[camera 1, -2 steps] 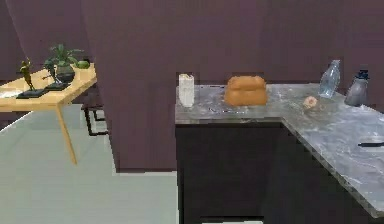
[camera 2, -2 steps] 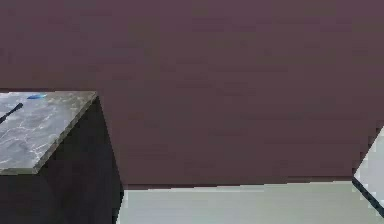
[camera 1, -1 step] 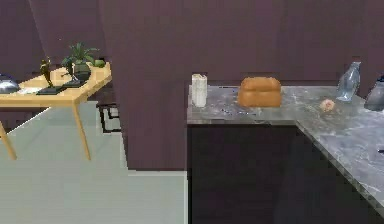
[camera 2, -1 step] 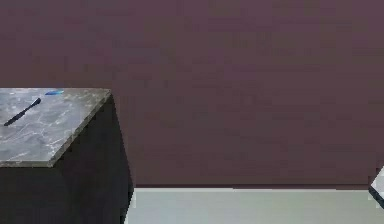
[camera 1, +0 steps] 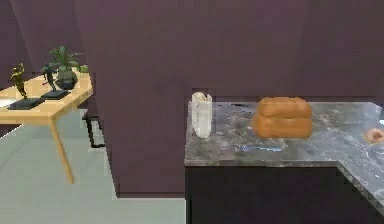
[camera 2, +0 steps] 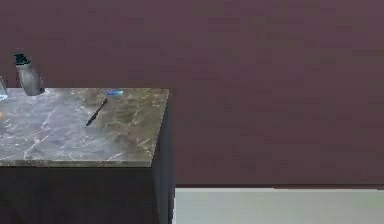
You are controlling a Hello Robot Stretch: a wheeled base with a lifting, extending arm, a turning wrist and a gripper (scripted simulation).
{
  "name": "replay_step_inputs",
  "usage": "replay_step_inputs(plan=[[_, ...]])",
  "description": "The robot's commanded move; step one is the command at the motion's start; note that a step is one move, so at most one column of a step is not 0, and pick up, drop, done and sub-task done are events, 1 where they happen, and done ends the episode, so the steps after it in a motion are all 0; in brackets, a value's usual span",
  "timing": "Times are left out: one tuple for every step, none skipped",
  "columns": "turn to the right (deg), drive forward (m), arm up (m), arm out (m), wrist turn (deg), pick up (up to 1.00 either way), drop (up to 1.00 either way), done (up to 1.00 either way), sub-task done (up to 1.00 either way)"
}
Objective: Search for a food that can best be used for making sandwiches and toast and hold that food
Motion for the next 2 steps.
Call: replay_step_inputs(plan=[[-45.0,0.0,0.0,0.0,0.0,0.0,0.0,0.0,0.0],[-18.0,0.0,0.0,0.0,0.0,0.0,0.0,0.0,0.0]])
